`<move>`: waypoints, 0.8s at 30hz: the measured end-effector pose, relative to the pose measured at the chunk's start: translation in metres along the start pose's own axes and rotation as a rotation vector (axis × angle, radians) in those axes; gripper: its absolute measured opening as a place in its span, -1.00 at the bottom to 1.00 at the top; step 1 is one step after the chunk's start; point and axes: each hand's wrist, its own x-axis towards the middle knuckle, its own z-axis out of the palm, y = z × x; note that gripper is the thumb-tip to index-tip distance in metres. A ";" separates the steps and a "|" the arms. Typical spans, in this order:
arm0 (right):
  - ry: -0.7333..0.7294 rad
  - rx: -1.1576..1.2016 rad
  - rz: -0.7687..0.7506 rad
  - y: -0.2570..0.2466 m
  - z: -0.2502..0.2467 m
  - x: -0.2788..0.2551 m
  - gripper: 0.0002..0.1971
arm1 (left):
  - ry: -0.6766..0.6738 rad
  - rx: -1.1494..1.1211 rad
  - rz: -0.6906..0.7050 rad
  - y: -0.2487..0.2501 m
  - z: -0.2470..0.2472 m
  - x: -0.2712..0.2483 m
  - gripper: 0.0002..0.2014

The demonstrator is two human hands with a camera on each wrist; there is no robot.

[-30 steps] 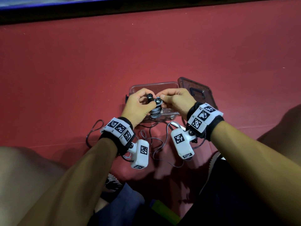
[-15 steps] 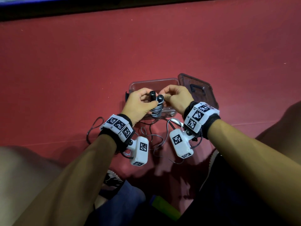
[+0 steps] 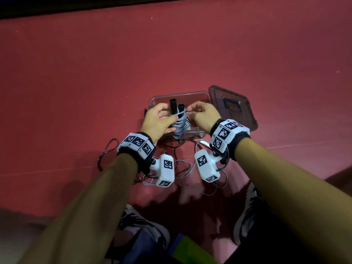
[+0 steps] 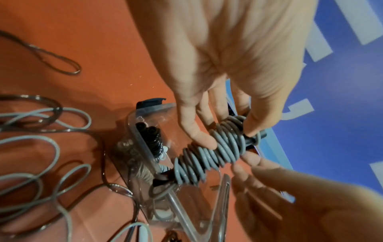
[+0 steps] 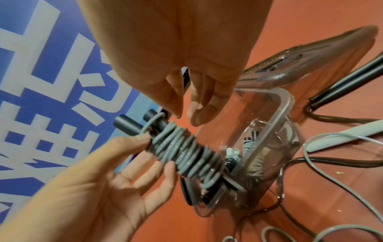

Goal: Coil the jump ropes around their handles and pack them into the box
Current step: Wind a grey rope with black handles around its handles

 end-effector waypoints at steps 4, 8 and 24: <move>-0.088 0.010 0.052 0.022 0.010 0.010 -0.87 | 0.058 -0.123 -0.053 -0.012 -0.001 0.018 -0.85; -0.099 0.085 0.068 0.032 0.018 0.020 -0.88 | 0.090 -0.148 -0.068 -0.027 -0.002 0.037 -0.86; -0.027 0.169 0.203 0.065 0.046 0.077 -0.89 | 0.115 0.057 -0.121 -0.075 -0.018 0.085 -0.56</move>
